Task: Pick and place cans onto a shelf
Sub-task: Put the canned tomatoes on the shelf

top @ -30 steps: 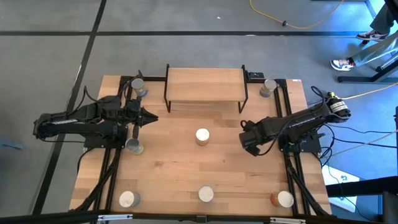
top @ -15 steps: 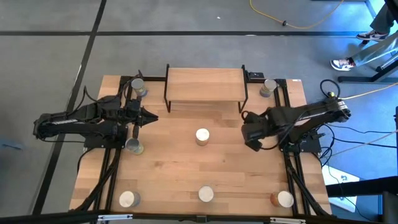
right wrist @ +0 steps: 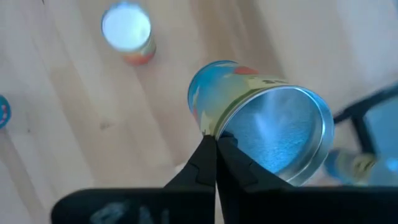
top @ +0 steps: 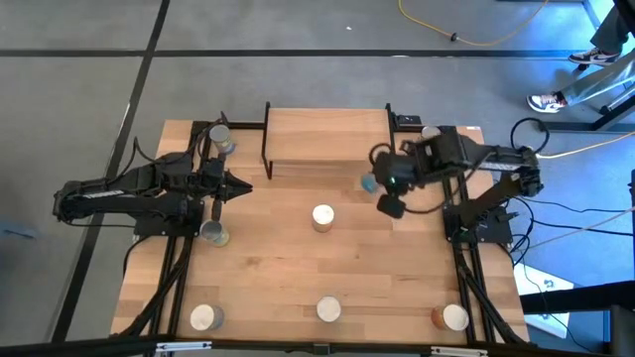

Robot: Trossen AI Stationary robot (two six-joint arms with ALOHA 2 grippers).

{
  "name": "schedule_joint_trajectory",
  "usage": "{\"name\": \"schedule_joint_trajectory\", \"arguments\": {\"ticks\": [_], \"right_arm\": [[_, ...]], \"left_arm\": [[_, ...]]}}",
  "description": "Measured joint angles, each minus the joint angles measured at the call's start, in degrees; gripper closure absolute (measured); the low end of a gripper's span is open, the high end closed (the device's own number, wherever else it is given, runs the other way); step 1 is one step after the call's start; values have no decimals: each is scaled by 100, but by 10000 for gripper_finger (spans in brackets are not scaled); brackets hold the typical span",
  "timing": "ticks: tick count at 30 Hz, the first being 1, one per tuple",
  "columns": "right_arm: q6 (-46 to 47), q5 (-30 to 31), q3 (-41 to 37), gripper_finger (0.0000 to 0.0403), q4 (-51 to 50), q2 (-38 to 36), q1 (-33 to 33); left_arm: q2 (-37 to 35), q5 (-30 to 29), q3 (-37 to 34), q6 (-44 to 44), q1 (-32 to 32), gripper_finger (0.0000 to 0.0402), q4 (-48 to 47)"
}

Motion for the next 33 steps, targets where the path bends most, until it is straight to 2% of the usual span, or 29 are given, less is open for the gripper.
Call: {"name": "schedule_joint_trajectory", "arguments": {"ticks": [8, 15, 19, 24, 33], "right_arm": [[-1494, 43, 1329, 403, 3, 577, -1282], [-2391, -28, 1903, 403, -3, 1200, -2612], [-2674, -188, 2028, 403, 2, 1567, -3155], [-2903, -479, 2028, 403, -4, 1897, -3518], [-3054, -422, 1986, 403, 2, 2160, -3699]], "left_arm": [[0, 0, 0, -29, 1, 360, 0], [0, 0, 0, -190, 0, 360, 0], [0, -2, 0, -190, -1, 360, 0], [0, -5, 0, -253, -1, 360, 0], [0, -22, 0, -337, -1, 360, 0]]}}
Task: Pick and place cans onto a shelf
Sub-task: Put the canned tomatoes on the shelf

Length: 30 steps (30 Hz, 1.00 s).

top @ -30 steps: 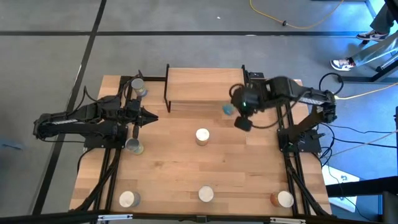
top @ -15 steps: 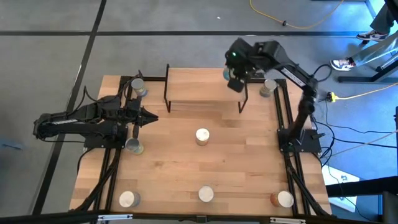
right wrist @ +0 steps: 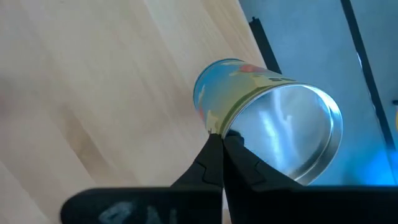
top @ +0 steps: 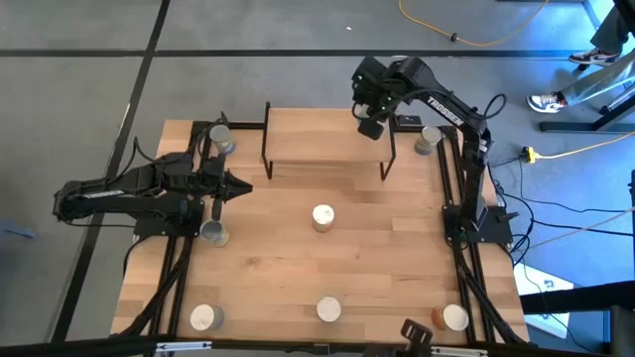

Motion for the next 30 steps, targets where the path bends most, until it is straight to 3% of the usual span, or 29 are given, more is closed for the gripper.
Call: {"name": "schedule_joint_trajectory", "arguments": {"ticks": [18, 30], "right_arm": [[-21, -96, -388, 403, 15, -15, -121], [128, 4, -393, 362, 13, -13, -121]], "left_arm": [[2, -4, 0, 0, 0, 360, 2], [1, -4, 0, 9, 2, 360, 2]]}}
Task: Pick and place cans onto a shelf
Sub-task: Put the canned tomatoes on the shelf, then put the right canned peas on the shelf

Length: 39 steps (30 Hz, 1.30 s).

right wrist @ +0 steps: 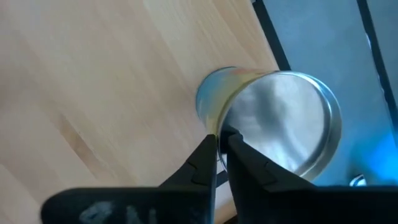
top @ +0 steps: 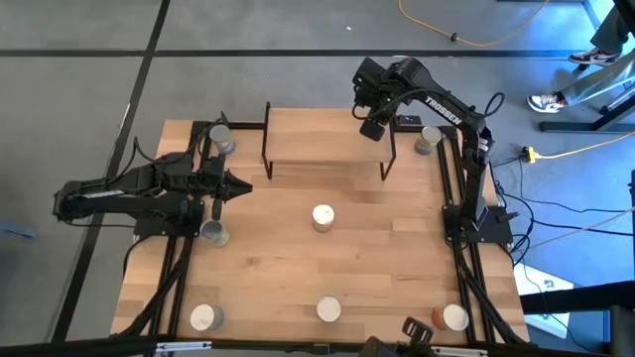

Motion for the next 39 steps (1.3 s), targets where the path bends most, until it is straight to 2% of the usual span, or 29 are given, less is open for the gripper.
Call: {"name": "schedule_joint_trajectory", "arguments": {"ticks": [4, 15, 21, 31, 36, 39], "right_arm": [[16, 131, 173, 360, -62, 34, 1], [13, -109, 1099, 359, 13, 6, 50], [-44, 0, 999, 361, -16, -614, 150], [193, 258, 1001, 398, -18, -1700, 195], [513, -517, 1001, 399, -18, -2229, 267], [787, -603, 1001, 400, -20, -2509, 431]], "left_arm": [[-1, 0, 0, 0, -2, 360, -1], [0, 0, 0, 2, 0, 360, -2], [-1, 2, 0, 0, 0, 360, 0], [1, 2, 0, -2, 0, 360, 2], [1, -39, 0, 63, 0, 360, 2], [-1, -39, 0, 275, 0, 360, 2]]}}
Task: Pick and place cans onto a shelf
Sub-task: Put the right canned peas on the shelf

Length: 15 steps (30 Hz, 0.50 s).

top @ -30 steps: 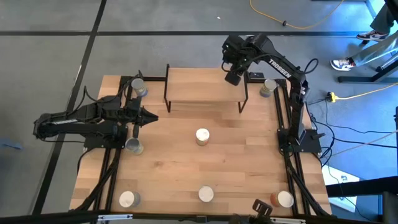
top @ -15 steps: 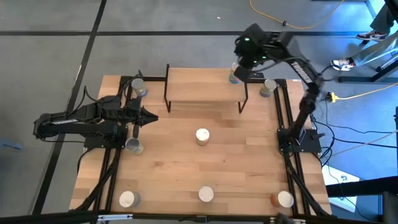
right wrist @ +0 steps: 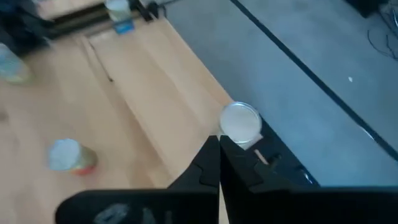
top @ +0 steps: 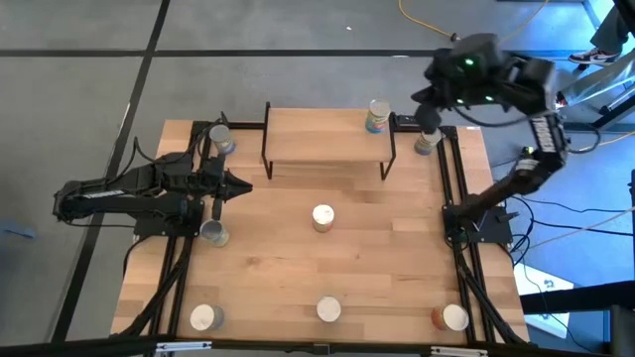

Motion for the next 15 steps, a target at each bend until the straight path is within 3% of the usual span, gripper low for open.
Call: {"name": "schedule_joint_trajectory", "arguments": {"ticks": [6, 11, 15], "right_arm": [[627, 73, -78, 401, 5, -410, 345], [750, -46, -781, 401, 6, -758, 803], [1650, 868, -1598, 402, 2, -1049, 928]], "left_arm": [[1, -2, 0, 494, 0, 360, -2], [0, -4, 0, 978, 0, 360, -2], [0, -54, 0, 966, 0, 360, -2]]}}
